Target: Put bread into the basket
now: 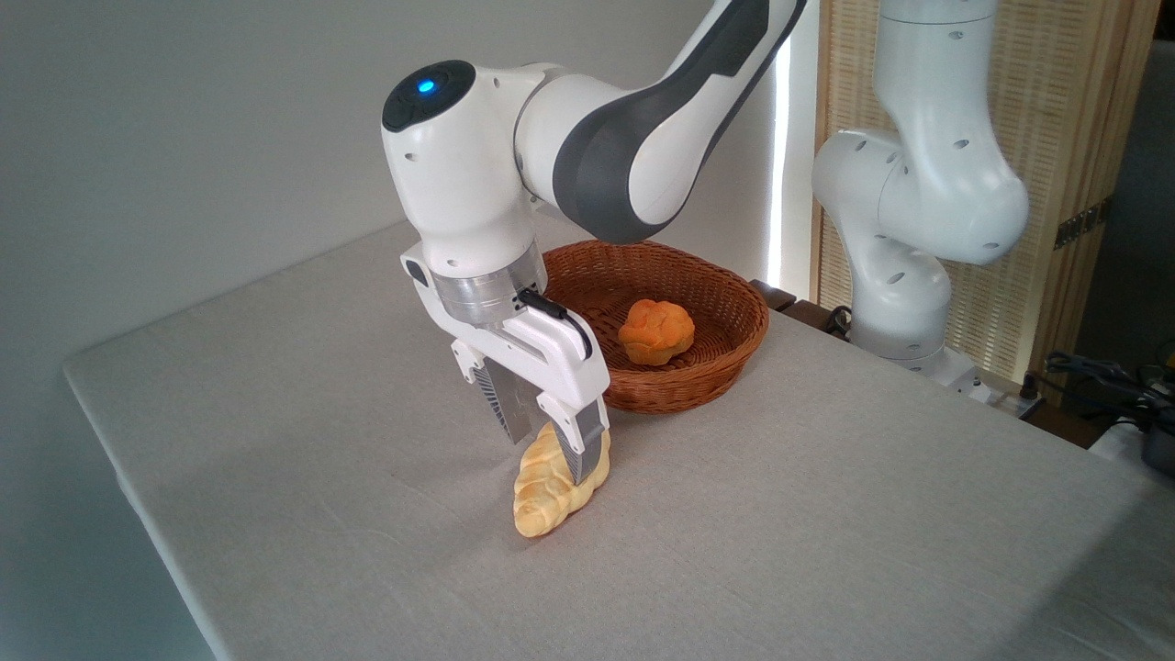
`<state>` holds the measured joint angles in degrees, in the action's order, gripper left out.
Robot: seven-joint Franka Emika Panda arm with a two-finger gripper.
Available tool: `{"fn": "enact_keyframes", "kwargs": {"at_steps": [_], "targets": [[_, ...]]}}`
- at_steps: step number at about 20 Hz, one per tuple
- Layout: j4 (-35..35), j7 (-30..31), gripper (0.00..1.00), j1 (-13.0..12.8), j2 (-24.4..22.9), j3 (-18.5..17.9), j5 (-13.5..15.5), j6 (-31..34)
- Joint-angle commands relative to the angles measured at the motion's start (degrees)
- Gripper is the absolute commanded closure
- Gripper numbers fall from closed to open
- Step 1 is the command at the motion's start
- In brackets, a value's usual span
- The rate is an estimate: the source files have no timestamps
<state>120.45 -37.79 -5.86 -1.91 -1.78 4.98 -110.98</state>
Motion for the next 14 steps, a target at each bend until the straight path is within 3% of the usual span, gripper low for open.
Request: {"fn": "enact_keyframes", "kwargs": {"at_steps": [1,14], "targets": [[-1.4,0.0,0.00,-0.2,0.5,-0.1,1.0,0.5],[-1.7,0.0,0.00,-0.1,0.5,-0.1,0.9,0.9]]}}
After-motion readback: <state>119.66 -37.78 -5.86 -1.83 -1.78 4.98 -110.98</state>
